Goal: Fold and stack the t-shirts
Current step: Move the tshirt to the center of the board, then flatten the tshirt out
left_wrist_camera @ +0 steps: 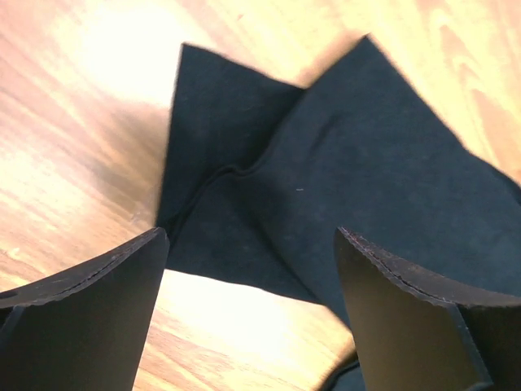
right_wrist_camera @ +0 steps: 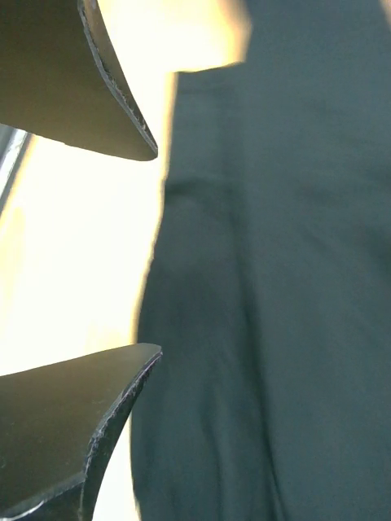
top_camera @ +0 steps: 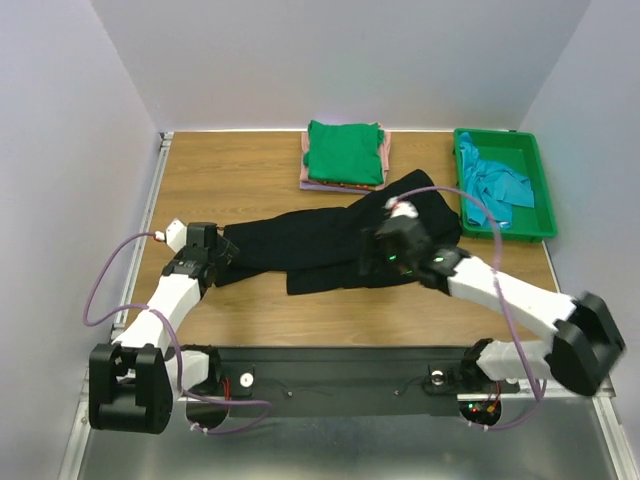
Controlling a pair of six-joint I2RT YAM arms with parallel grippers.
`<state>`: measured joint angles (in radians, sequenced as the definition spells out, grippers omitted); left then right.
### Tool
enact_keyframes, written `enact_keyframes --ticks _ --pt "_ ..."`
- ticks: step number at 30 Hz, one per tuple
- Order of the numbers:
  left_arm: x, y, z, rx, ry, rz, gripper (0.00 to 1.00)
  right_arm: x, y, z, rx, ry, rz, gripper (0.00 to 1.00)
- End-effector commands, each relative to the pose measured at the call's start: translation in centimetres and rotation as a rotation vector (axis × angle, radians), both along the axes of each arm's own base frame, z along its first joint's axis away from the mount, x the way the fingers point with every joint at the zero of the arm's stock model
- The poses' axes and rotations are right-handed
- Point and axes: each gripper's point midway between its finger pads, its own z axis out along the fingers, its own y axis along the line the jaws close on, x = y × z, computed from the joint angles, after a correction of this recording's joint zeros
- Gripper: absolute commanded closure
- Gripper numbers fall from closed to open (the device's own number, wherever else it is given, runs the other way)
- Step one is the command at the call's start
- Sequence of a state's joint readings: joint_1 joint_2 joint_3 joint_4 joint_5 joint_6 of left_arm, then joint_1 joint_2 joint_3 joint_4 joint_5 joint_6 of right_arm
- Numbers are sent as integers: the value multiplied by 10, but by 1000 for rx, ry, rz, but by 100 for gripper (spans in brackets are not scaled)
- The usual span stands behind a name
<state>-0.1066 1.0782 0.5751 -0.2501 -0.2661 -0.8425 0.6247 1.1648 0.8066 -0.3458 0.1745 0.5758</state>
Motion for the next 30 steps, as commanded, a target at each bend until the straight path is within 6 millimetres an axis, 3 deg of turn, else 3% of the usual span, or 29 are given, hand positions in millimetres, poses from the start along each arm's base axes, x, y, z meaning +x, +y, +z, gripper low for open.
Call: enact_keyframes --ticks 1,4,8,13,15,19,20,21,22,23,24,26,28,29,30 --pt "-7 0 -13 -26 1 1 12 -20 75 -9 -49 -16 109 0" --pt "-14 -3 -26 -49 15 -1 19 -20 107 -35 -144 0 135 0" --pt "-16 -6 -36 -62 35 -14 24 -5 122 -61 -187 34 75 0" --pt "-12 -5 -48 -55 51 -22 30 11 120 -77 -252 14 4 0" --pt "-7 -9 -54 -68 63 -38 37 14 115 -89 -284 22 -14 0" --pt "-1 -14 -60 -76 86 -71 62 18 103 -110 -319 56 -54 1" --pt "2 -15 -58 -78 84 -76 65 21 101 -113 -324 61 -63 4" --pt "3 -17 -60 -86 85 -88 77 21 100 -120 -339 72 -60 9" --pt "4 -18 -59 -89 84 -96 100 22 100 -120 -339 74 -55 18" --pt "7 -20 -56 -94 77 -103 100 21 100 -121 -339 79 -50 51" --pt "9 -21 -53 -90 66 -119 100 19 100 -119 -331 81 -46 72" --pt "16 -20 -37 -79 23 -127 100 15 92 -103 -317 56 -47 93" --pt "18 -20 -21 -76 -24 -128 100 15 80 -84 -310 9 -72 99" --pt "19 -20 -11 -78 -56 -130 100 15 76 -51 -257 -46 -87 99" --pt "21 -20 14 -80 -145 -135 100 11 66 -43 -253 -63 -94 99"
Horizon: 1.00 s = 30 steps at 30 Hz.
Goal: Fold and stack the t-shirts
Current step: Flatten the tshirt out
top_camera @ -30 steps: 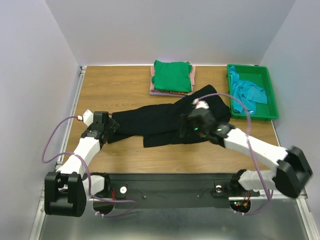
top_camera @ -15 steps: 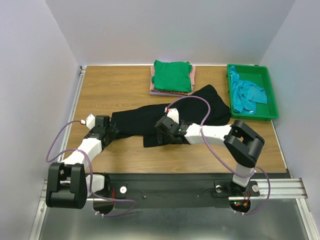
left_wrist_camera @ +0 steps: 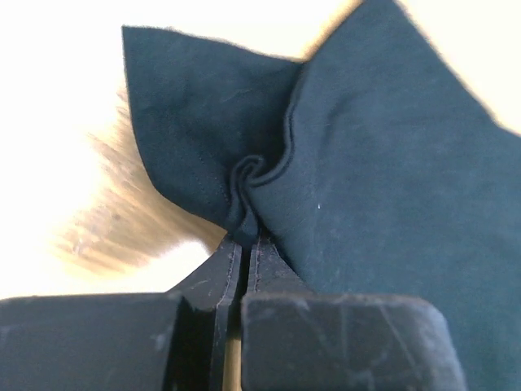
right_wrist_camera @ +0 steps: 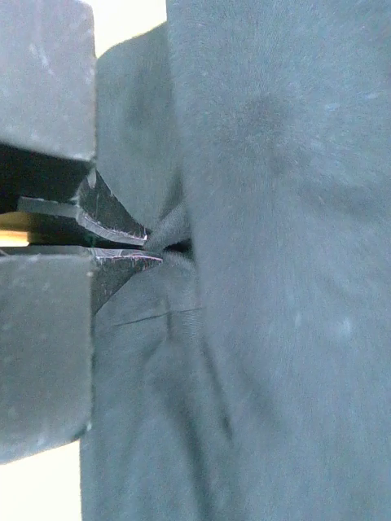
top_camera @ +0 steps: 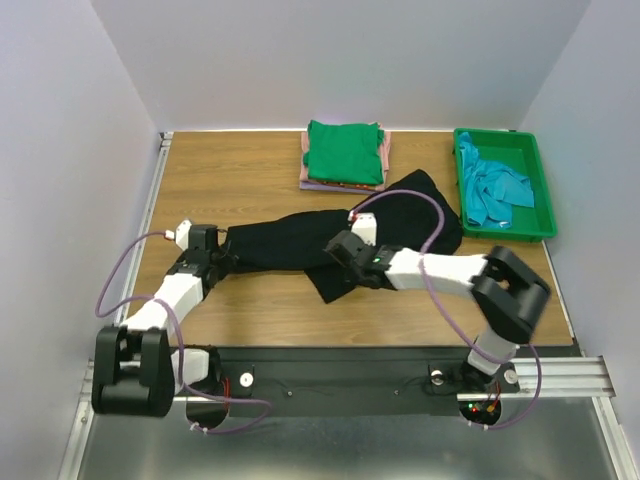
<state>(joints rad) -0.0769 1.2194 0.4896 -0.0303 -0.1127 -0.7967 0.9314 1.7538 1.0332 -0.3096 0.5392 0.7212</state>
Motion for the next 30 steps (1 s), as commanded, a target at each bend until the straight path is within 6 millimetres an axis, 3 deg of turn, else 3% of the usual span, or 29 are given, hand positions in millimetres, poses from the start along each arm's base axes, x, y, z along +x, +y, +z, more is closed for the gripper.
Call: enact_keyframes --ticks 1,2,5,6,7,8,9,10,11,12,13,16,17,20,21,24,25,26,27,28,30 --pt "10 -4 67 -12 -215 -37 100 2 -23 97 121 -205 -35 99" --pt "8 -5 95 -22 -314 -40 100 -1 -29 110 140 -231 -31 100" --pt "-1 -6 142 -41 -465 -43 100 -10 -39 166 224 -328 20 100" --pt "-11 -7 167 -50 -541 -47 100 -17 -44 206 313 -393 40 100" --pt "-15 -6 191 -56 -602 -43 100 -21 -48 225 329 -425 68 100" --pt "-25 -6 211 -58 -656 -51 100 -29 -58 256 393 -482 69 100" --pt "-29 -7 230 -65 -705 -56 100 -29 -59 263 402 -490 65 100" --pt "-34 -9 241 -75 -722 -69 100 -37 -69 293 466 -544 62 99" --pt "-41 -9 272 -78 -790 -73 100 -42 -75 322 504 -594 76 99" --pt "-47 -10 289 -81 -824 -78 100 -45 -80 343 528 -632 80 100" --pt "-57 -11 320 -84 -881 -96 100 -56 -86 379 567 -688 136 99" --pt "-75 -10 360 -67 -957 -109 100 -81 -79 430 625 -750 316 99" --pt "-86 -9 385 -68 -1008 -109 100 -94 -84 465 676 -800 361 100" --pt "-112 -5 433 -64 -1108 -101 100 -122 -81 508 748 -847 511 100" --pt "-117 -5 443 -64 -1124 -103 100 -138 -92 539 798 -902 539 100" --pt "-144 -3 482 -57 -1218 -107 100 -159 -90 570 842 -935 651 100" --pt "-151 -3 490 -53 -1231 -113 100 -172 -100 592 882 -975 674 100" --pt "-165 -2 506 -51 -1277 -116 100 -183 -100 601 899 -985 724 100" --pt "-173 -2 513 -54 -1297 -120 100 -185 -93 605 903 -979 760 100" --pt "-180 -3 520 -57 -1318 -128 100 -201 -98 621 938 -1007 819 99" --pt "-202 -2 539 -58 -1383 -129 100 -215 -94 629 965 -1003 900 100"
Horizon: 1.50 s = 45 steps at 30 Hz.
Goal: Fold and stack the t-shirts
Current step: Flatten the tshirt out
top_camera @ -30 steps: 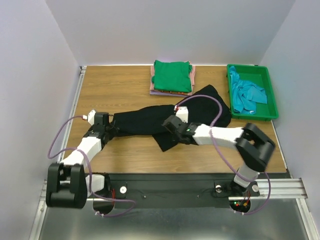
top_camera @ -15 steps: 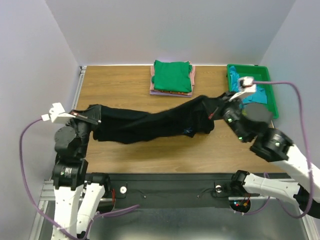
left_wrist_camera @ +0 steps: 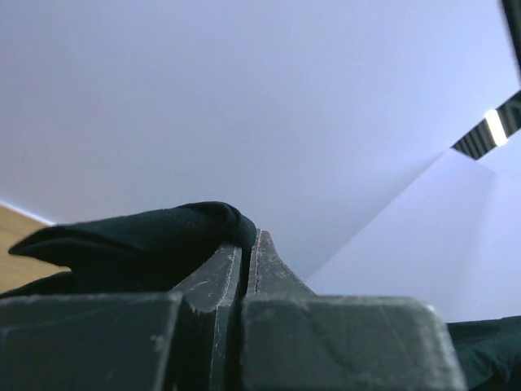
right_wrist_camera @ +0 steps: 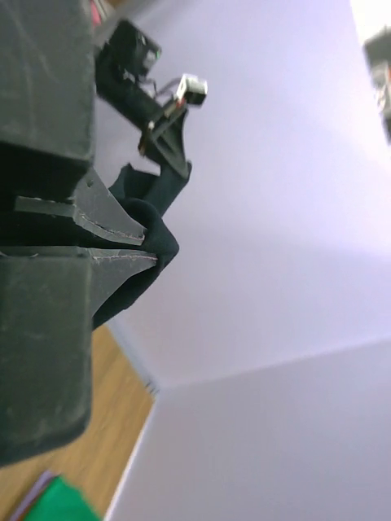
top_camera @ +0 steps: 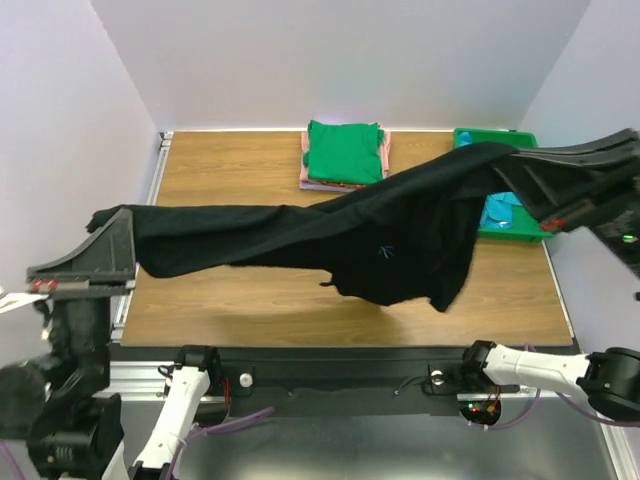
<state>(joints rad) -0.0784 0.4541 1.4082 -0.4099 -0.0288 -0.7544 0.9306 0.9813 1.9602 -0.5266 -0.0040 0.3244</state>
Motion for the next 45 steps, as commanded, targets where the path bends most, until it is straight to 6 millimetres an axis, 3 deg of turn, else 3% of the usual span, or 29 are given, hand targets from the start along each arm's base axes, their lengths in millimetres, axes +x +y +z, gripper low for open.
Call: enact_keyframes --ticks 1,5,8,10,12,13,15,16,18,19,21,22,23,24,25,26,27,28,29,30,32,33,35,36,37,39,40,42,45 --pt "-30 -1 31 25 -95 -12 100 -52 7 32 0 -146 239 100" --pt "-59 -8 44 31 -158 -58 100 -65 -4 53 50 -181 260 100" --pt "-58 -8 38 12 -153 -68 100 -43 -7 56 64 -162 150 100" --pt "-47 -6 31 -5 -126 -57 100 -12 -10 49 57 -119 -1 100" --pt "-18 -6 14 -15 -52 -47 100 27 -9 32 23 -49 -164 100" --pt "3 -1 -3 -33 8 -17 100 61 -25 22 24 22 -363 100" --pt "41 2 -30 -39 114 18 100 110 -21 -10 -55 117 -582 100" --pt "58 10 -45 -65 163 65 100 138 -34 -36 -114 181 -784 99" --pt "109 17 -102 -70 325 132 100 181 -21 -89 -263 236 -978 99" --pt "124 20 -125 -73 384 158 100 198 -18 -111 -309 251 -1015 99" --pt "167 28 -198 -68 566 235 95 240 -8 -156 -371 295 -996 99" --pt "179 32 -222 -67 624 266 71 278 -18 -200 -391 371 -948 99" --pt "189 37 -255 -56 698 301 27 297 -22 -224 -404 407 -934 99" --pt "208 47 -282 -49 770 363 2 314 -23 -248 -433 436 -917 94" --pt "218 58 -294 -50 805 393 2 348 -18 -292 -501 497 -878 85" --pt "227 50 -312 -10 865 345 2 362 -15 -321 -554 536 -852 79" --pt "246 51 -329 17 951 266 2 379 -10 -329 -568 542 -830 62" --pt "259 54 -316 21 946 239 2 399 -10 -371 -636 611 -834 44" --pt "267 57 -321 22 977 234 2 406 -10 -381 -657 640 -844 15" --pt "268 63 -345 22 1079 239 2 411 -10 -376 -648 649 -856 1" --pt "270 64 -348 38 1103 240 2 402 -12 -378 -625 687 -856 0" --pt "268 64 -347 37 1094 242 2 392 -15 -394 -636 724 -850 0" --pt "256 61 -363 23 1112 238 2 372 -8 -395 -595 754 -780 0" --pt "252 56 -356 16 1070 211 2 354 -8 -383 -564 746 -745 0" --pt "248 52 -359 7 1064 191 2 335 -5 -410 -570 814 -690 0" --pt "232 43 -382 2 1091 147 2 309 -8 -429 -563 870 -658 0" --pt "227 41 -378 0 1063 139 2 285 -13 -451 -580 908 -642 0" --pt "215 32 -389 3 1065 95 2 262 -9 -456 -552 927 -600 0" --pt "202 32 -401 5 1084 100 2 232 -4 -495 -608 985 -571 0"
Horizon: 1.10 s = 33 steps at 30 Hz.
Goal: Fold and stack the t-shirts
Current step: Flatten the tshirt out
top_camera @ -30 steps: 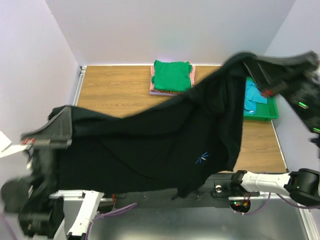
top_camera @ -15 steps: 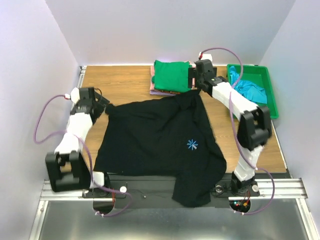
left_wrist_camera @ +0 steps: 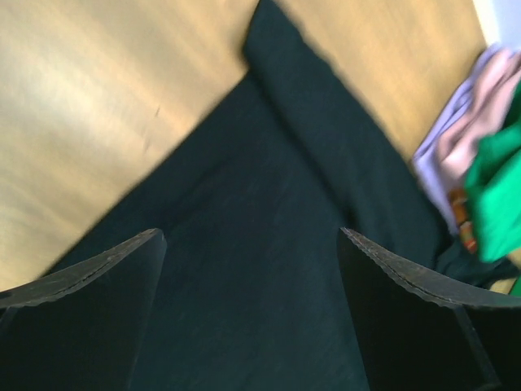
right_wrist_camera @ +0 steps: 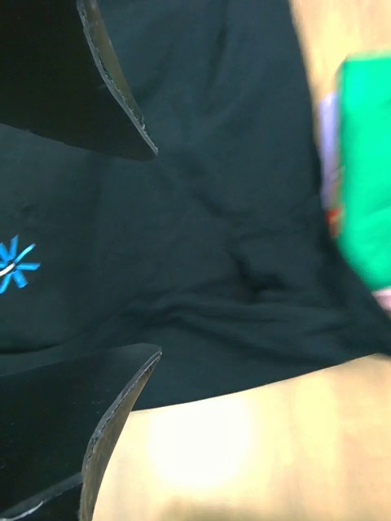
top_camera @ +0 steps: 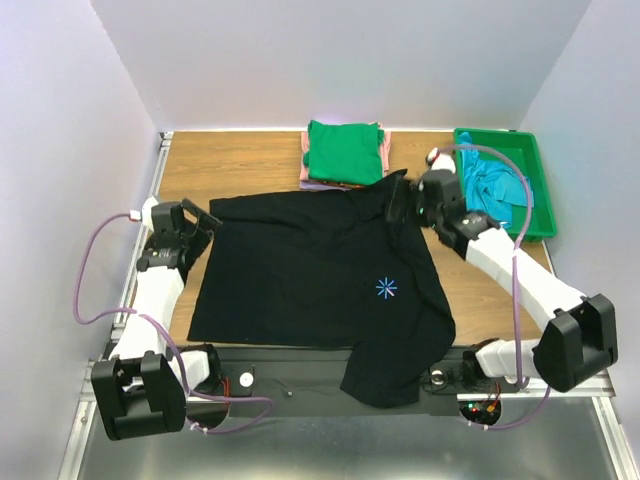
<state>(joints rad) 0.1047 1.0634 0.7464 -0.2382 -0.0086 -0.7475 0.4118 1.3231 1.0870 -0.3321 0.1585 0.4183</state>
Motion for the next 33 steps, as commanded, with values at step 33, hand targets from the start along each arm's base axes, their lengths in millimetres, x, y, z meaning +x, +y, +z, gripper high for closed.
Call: enact_keyframes --ticks 33 --pt "-22 -15 -106 -57 246 -64 2 -4 -136 -38 -419 90 -655 0"
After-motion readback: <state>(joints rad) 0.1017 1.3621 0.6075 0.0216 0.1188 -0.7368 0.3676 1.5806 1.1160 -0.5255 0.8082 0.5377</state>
